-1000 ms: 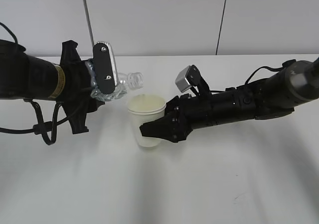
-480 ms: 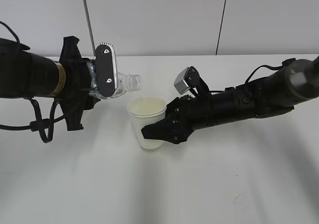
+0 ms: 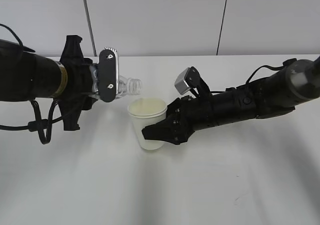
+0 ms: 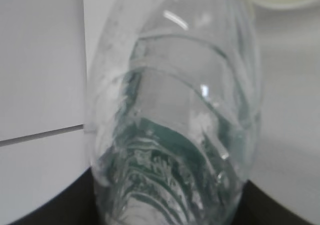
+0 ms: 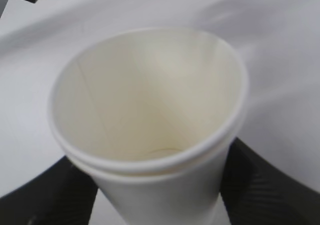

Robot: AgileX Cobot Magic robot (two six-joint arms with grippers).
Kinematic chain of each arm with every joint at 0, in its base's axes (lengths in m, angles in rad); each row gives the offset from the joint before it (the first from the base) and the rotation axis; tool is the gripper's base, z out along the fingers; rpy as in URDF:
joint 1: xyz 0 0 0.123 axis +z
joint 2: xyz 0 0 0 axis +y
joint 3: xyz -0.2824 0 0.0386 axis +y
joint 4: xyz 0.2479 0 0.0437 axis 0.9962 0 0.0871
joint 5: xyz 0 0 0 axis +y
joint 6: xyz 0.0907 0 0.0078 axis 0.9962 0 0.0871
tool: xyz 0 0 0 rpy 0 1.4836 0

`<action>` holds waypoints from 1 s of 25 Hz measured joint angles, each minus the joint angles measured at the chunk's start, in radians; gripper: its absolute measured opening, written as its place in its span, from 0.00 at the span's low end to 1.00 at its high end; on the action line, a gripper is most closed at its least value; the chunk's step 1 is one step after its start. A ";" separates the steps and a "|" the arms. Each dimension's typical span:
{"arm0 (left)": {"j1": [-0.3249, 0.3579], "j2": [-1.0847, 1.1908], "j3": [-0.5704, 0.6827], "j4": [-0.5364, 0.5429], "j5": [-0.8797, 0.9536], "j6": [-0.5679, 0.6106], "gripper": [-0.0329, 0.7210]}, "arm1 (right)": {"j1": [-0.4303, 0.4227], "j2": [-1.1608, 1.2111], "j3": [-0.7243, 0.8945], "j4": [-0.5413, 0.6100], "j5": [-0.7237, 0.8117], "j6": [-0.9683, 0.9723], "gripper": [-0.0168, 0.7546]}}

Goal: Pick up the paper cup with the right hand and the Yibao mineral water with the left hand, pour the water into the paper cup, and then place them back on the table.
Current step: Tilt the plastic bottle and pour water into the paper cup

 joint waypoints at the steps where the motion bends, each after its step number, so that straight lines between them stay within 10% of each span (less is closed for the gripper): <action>1: -0.004 0.000 0.000 0.008 0.006 0.000 0.50 | 0.000 0.000 0.000 0.000 0.000 0.000 0.72; 25: -0.009 0.000 0.000 0.111 0.054 0.000 0.50 | 0.000 0.000 -0.002 -0.009 0.002 0.004 0.72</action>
